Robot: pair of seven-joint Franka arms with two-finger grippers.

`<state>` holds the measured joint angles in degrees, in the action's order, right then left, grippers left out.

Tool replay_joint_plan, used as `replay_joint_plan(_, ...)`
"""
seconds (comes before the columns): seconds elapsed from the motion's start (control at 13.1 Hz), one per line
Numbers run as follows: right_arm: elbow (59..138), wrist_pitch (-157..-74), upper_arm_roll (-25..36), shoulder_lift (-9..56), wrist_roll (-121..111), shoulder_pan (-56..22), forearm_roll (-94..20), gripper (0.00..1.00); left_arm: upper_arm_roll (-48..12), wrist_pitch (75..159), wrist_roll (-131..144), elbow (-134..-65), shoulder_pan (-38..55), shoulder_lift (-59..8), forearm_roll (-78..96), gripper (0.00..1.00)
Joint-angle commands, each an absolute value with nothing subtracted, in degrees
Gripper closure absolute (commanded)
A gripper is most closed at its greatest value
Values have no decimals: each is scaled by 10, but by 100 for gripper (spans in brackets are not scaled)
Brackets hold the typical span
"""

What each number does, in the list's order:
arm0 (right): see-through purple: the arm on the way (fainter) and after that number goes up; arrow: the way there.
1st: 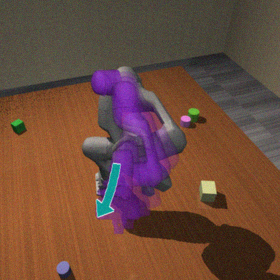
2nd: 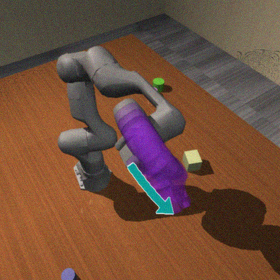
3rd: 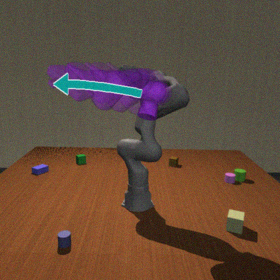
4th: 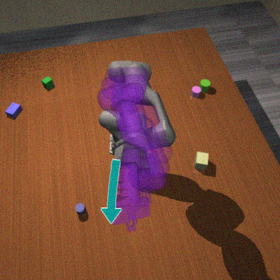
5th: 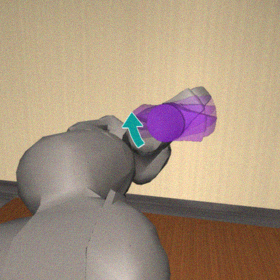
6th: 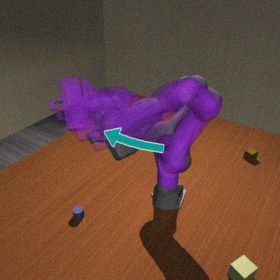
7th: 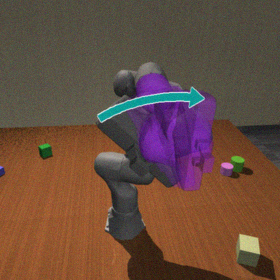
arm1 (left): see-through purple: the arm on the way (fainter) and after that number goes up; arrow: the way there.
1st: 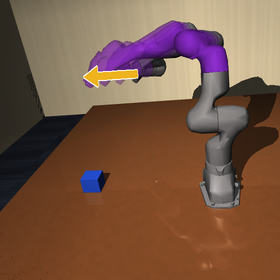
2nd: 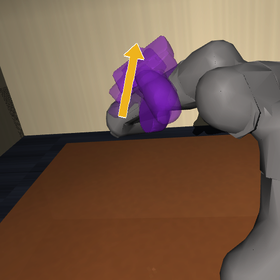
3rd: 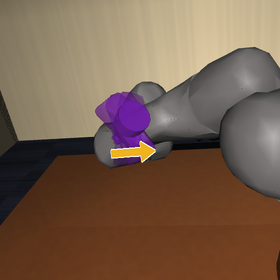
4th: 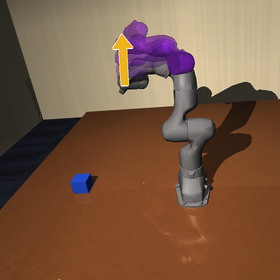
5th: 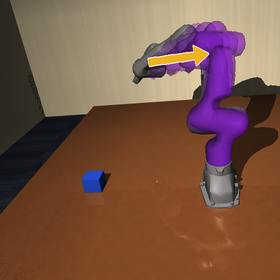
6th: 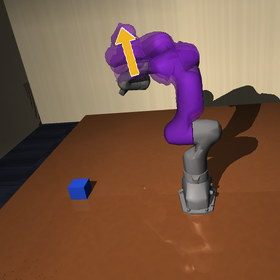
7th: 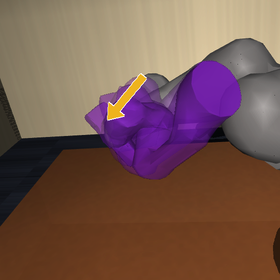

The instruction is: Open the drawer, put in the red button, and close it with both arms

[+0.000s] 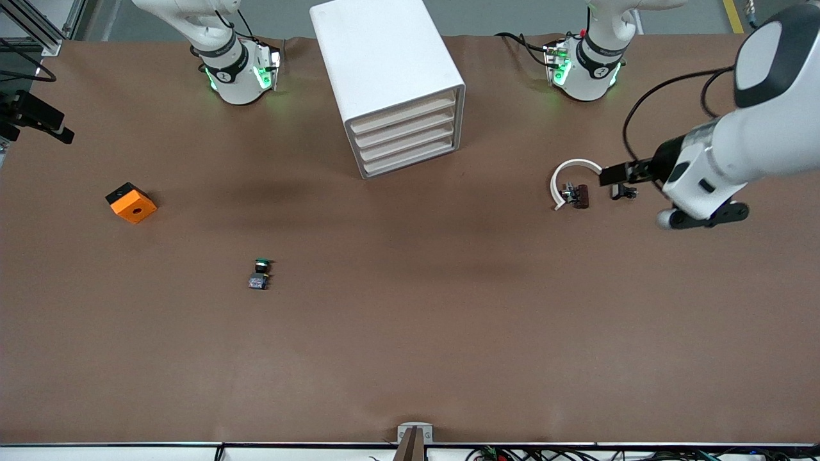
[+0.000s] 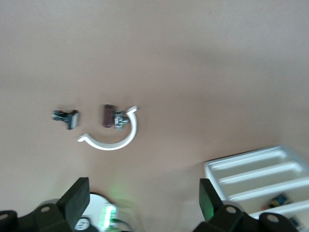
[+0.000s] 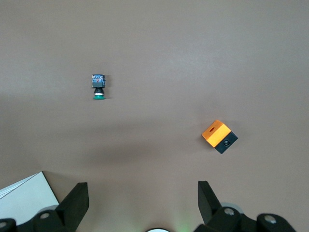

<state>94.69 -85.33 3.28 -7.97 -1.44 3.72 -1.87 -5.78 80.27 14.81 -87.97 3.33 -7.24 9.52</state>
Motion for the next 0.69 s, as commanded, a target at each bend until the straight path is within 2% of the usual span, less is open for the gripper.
replay_joint_plan(0.0, 957, -854, 32, -93, -5, 39, -17, 0, -15, 815, 48, -973, 39, 14, 70, 0)
replay_joint_plan(0.31, 957, -856, 31, -93, -8, 37, -6, 0, -12, 853, 8, -980, 25, 29, 6, 0)
replay_joint_plan(0.46, 955, -857, 31, -93, -10, 37, -5, 0, -17, 905, 8, -966, 12, 23, 4, 0)
replay_joint_plan(0.61, 954, -857, 31, -93, -10, 37, -4, 0, -18, 920, 8, -932, 13, -3, 4, 0)
